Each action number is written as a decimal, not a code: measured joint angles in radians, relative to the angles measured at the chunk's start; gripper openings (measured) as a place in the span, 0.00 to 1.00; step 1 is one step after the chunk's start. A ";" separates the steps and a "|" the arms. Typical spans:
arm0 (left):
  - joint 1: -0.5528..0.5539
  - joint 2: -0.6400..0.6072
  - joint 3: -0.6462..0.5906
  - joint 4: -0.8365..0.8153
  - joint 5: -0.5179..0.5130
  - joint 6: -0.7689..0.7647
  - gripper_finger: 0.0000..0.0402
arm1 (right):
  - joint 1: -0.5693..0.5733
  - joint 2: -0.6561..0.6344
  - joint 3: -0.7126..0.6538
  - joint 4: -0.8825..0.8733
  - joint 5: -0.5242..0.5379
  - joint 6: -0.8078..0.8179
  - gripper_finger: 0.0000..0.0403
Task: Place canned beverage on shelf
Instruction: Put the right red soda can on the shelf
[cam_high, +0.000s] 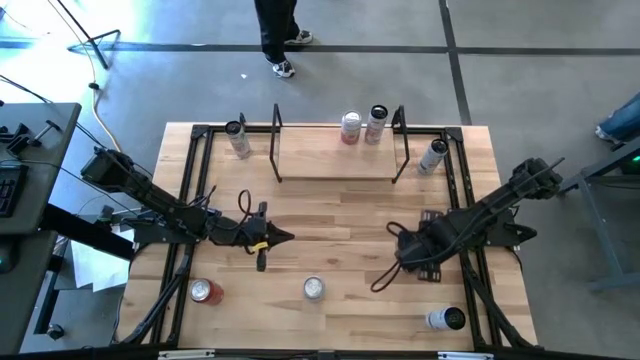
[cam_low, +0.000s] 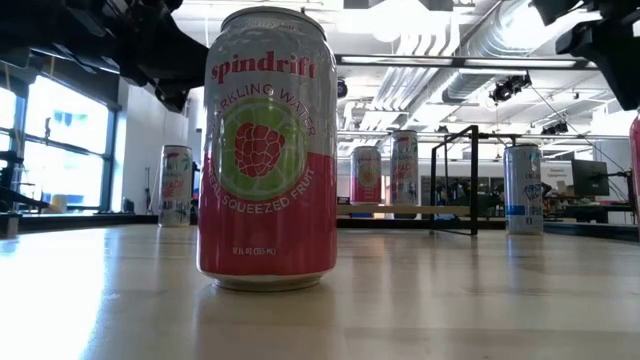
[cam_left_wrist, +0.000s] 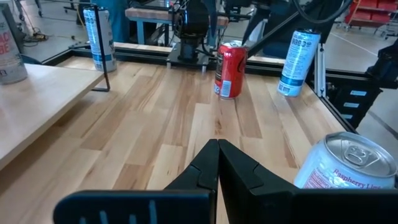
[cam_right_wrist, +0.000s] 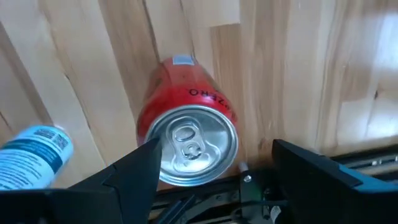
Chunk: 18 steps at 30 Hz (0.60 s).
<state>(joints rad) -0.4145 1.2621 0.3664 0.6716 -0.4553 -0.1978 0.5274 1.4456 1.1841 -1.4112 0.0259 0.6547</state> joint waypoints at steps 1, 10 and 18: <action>0.000 0.000 0.000 0.000 0.000 0.000 0.00 | 0.000 0.000 -0.005 0.011 -0.003 -0.004 0.72; -0.002 0.000 0.000 -0.001 0.000 0.009 0.00 | 0.054 -0.003 -0.013 0.038 -0.026 0.024 0.72; -0.005 0.000 0.000 -0.002 0.000 0.004 0.00 | 0.058 0.000 0.005 -0.001 0.029 0.044 0.72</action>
<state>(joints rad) -0.4195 1.2621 0.3664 0.6700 -0.4557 -0.1936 0.5853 1.4456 1.1889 -1.4123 0.0548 0.6986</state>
